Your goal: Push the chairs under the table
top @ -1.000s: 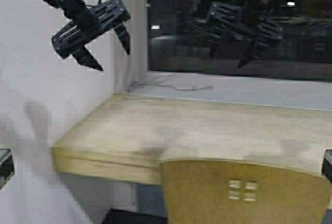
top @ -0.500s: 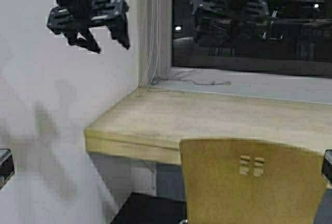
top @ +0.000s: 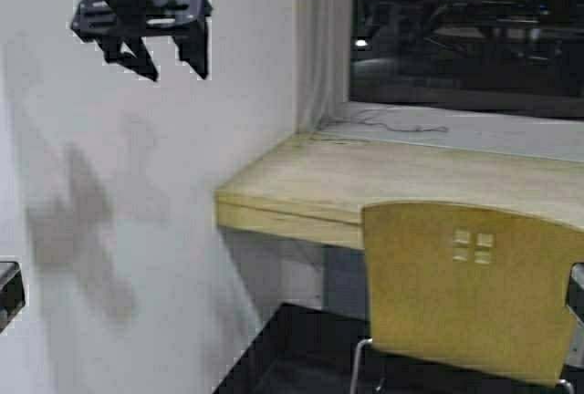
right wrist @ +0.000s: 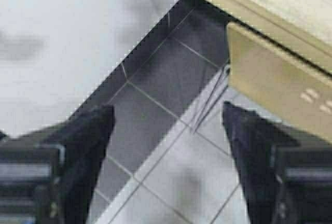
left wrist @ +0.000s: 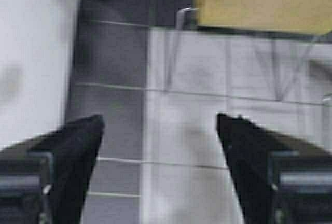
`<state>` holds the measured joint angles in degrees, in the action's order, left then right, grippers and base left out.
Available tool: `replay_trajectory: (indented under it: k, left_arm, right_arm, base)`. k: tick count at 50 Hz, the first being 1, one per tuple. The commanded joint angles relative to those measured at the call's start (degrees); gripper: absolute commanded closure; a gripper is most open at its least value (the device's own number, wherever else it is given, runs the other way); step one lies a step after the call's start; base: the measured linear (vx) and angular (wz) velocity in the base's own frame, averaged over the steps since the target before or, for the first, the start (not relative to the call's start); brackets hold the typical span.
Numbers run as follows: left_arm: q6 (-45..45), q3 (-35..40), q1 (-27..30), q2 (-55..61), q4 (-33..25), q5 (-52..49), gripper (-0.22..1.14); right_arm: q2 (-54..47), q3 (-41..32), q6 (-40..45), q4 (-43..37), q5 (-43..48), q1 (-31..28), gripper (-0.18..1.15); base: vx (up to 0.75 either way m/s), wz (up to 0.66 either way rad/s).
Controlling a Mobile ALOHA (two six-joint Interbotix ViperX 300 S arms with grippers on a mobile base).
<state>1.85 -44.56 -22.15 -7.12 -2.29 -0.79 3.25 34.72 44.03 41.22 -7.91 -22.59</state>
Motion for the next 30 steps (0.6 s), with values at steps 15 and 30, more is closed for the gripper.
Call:
replay_trajectory:
  k: [15, 30]
  left_arm:
    - [-0.09, 1.41, 0.62, -0.09, 1.05, 0.79, -0.05]
    - [0.53, 2.37, 0.62, 2.64, 0.88, 0.88, -0.05]
  right_arm:
    - [0.35, -1.32, -0.09, 0.26, 0.35, 0.44, 0.01]
    - [-2.72, -1.67, -0.18, 0.44, 0.00, 0.70, 0.01]
  base:
    - [-0.31, 0.05]
    - [-0.33, 0.03]
